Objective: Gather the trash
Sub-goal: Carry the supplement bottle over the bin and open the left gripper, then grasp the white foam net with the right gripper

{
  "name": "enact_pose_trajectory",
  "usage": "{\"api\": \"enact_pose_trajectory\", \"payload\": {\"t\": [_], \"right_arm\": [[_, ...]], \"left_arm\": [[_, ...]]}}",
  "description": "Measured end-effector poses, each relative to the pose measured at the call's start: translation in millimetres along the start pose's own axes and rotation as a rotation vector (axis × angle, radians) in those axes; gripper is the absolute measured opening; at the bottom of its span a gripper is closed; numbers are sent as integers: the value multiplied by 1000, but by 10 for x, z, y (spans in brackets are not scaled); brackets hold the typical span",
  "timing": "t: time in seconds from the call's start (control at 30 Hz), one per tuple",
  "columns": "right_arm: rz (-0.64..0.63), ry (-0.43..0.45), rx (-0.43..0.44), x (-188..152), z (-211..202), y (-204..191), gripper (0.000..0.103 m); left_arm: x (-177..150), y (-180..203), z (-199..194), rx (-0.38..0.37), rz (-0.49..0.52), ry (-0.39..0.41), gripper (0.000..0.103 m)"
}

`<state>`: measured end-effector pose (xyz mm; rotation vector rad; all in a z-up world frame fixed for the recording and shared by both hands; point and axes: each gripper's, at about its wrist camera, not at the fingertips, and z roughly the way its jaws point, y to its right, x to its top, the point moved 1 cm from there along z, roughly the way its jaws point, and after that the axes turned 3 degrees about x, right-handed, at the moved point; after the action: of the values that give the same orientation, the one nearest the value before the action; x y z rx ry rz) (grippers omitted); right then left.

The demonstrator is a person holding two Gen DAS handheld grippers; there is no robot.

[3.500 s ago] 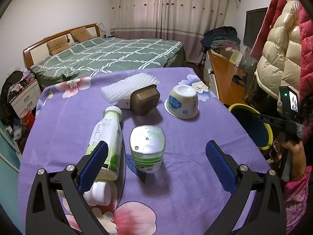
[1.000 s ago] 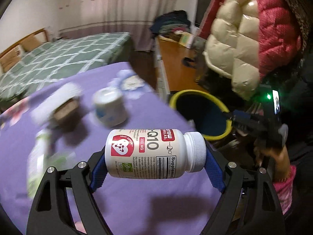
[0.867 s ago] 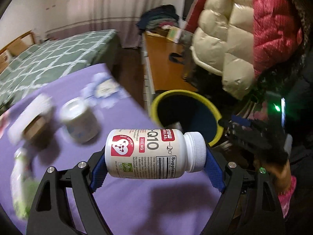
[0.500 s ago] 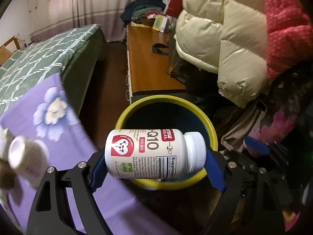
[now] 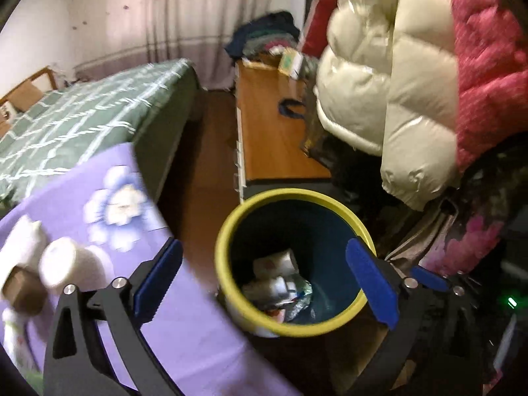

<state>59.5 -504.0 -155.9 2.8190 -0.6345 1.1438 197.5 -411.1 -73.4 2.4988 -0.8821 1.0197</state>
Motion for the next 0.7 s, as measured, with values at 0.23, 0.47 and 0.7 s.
{"api": "enact_pose_trajectory", "payload": {"t": [0.23, 0.47, 0.7], "right_arm": [[-63, 2, 61, 44, 2, -455, 53], [-138, -2, 186, 260, 12, -1102, 53], [-275, -13, 316, 574, 30, -2105, 53]], "left_arm": [[-457, -694, -845, 108, -104, 70, 98], [-982, -1647, -1586, 293, -233, 115, 98], [-1484, -2560, -2074, 465, -384, 150, 98]]}}
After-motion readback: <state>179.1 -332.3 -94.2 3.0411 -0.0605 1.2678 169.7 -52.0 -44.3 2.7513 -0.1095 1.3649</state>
